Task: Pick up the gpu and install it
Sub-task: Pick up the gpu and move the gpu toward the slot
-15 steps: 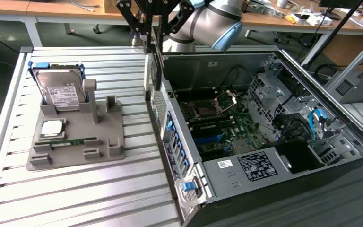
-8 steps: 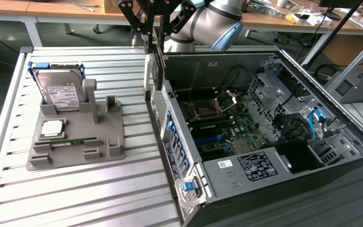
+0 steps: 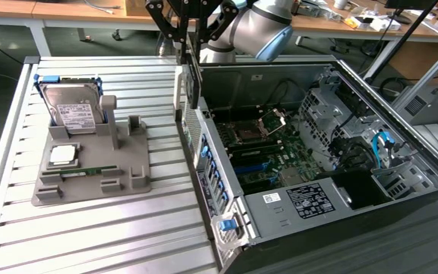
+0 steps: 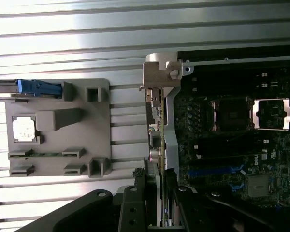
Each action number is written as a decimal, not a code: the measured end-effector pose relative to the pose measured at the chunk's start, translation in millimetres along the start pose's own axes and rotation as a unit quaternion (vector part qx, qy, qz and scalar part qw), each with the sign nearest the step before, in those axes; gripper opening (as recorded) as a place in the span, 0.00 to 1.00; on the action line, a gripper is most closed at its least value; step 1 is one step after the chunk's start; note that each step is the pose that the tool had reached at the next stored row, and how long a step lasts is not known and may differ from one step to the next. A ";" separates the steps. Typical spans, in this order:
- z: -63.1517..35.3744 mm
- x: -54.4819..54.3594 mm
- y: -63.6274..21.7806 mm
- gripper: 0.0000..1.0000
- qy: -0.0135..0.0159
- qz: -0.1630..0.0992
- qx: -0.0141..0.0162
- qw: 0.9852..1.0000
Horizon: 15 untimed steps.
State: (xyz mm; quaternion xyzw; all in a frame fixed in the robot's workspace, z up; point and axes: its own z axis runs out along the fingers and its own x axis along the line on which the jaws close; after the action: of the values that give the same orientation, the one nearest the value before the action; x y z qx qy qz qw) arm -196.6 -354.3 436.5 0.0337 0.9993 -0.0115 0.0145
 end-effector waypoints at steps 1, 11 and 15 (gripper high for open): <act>0.0 -0.6 0.1 0.27 0.000 0.000 0.000 1.000; 0.2 -6.1 0.4 0.27 0.000 0.000 0.000 1.000; 0.2 -8.4 0.6 0.27 0.000 0.000 0.000 1.000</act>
State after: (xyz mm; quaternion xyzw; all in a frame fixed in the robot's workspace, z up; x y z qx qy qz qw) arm -188.2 -354.3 436.5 0.0337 0.9993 -0.0116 0.0145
